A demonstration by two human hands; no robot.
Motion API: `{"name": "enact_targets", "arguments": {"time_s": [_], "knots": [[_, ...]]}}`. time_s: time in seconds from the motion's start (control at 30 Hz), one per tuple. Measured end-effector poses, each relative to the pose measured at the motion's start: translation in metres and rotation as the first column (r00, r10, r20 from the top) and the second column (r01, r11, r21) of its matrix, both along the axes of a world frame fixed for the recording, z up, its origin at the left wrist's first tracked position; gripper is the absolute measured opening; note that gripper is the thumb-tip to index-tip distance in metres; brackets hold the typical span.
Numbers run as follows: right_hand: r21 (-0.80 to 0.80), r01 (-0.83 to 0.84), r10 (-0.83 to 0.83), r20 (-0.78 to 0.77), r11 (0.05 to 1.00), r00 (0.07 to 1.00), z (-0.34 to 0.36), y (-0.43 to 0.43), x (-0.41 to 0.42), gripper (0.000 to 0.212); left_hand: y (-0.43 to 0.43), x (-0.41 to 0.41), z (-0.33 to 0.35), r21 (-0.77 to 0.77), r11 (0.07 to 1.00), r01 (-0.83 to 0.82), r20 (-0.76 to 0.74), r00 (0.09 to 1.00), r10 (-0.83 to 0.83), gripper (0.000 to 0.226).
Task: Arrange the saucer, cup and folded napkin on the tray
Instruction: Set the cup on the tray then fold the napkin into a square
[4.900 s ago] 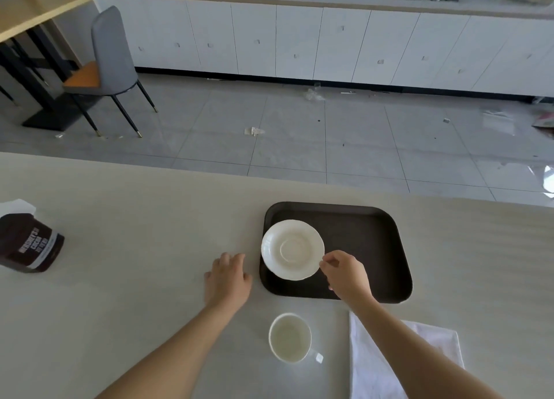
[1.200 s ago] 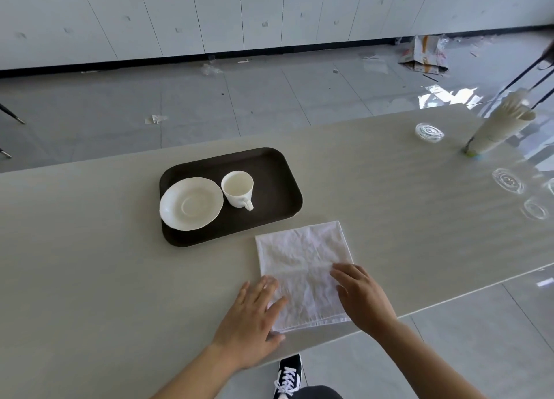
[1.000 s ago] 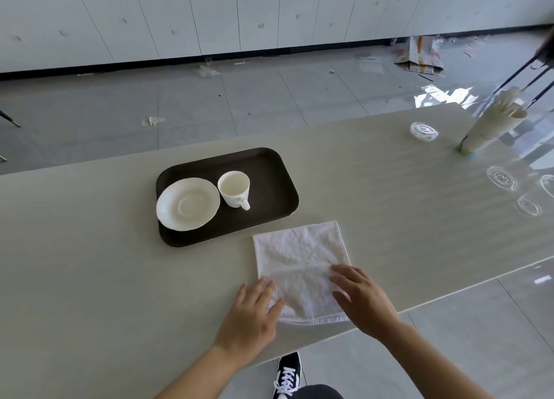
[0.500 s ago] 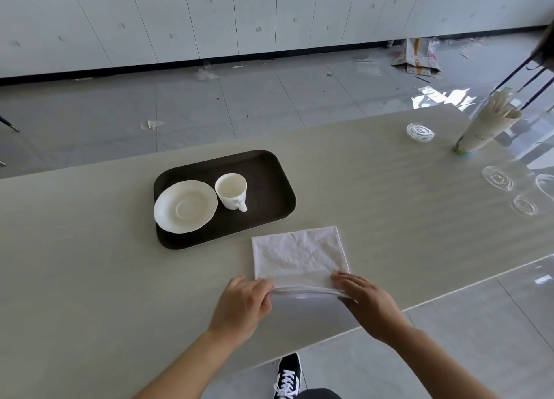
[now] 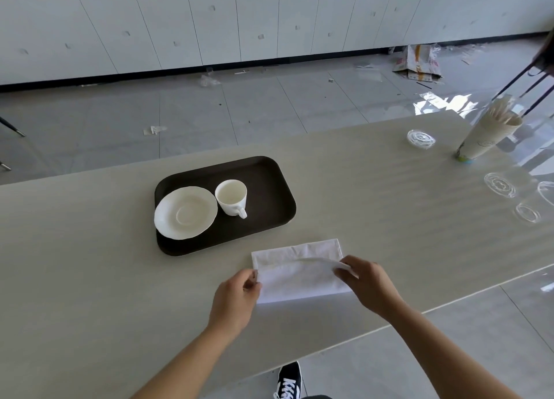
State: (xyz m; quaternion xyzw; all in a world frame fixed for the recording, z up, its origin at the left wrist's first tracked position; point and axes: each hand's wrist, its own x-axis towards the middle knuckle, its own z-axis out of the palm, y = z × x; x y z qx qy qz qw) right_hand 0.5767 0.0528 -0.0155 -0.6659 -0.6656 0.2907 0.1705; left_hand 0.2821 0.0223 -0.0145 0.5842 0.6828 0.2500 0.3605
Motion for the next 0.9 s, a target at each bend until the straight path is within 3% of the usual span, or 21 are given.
{"name": "enact_targets", "arguments": {"time_s": [0.23, 0.57, 0.67, 0.73, 0.8, 0.87, 0.9], "knots": [[-0.057, 0.146, -0.148, -0.02, 0.988, 0.989, -0.004, 0.041, -0.012, 0.018, 0.032, 0.009, -0.009, -0.106, 0.975, -0.197, 0.035, 0.979, 0.201, 0.007], [-0.082, 0.222, -0.209, 0.14, 0.972, 0.968, -0.016, 0.062, -0.025, 0.025, 0.039, 0.014, -0.024, -0.068, 0.955, -0.29, -0.065, 0.956, 0.286, 0.004], [-0.06, 0.234, -0.217, 0.213, 0.97, 0.953, -0.021, 0.061, -0.025, 0.03, 0.033, 0.018, -0.024, 0.004, 0.947, -0.321, -0.076, 0.944, 0.32, 0.016], [-0.055, 0.226, -0.203, 0.276, 0.972, 0.939, -0.025, 0.06, -0.026, 0.032, 0.026, 0.021, -0.024, 0.174, 0.959, -0.225, -0.209, 0.943, 0.26, 0.026], [-0.054, 0.238, -0.211, 0.302, 0.97, 0.93, -0.027, 0.058, -0.028, 0.03, 0.018, 0.025, -0.028, 0.333, 0.938, 0.091, -0.424, 0.903, 0.063, 0.036], [0.032, 0.244, -0.244, 0.271, 0.969, 0.931, -0.025, 0.051, -0.027, 0.032, 0.016, 0.028, -0.037, 0.295, 0.881, 0.369, -0.581, 0.802, -0.141, 0.044], [0.133, 0.195, -0.226, 0.281, 0.972, 0.933, -0.025, 0.045, -0.026, 0.037, 0.017, 0.03, -0.041, 0.241, 0.875, 0.42, -0.617, 0.762, -0.195, 0.048]]}}
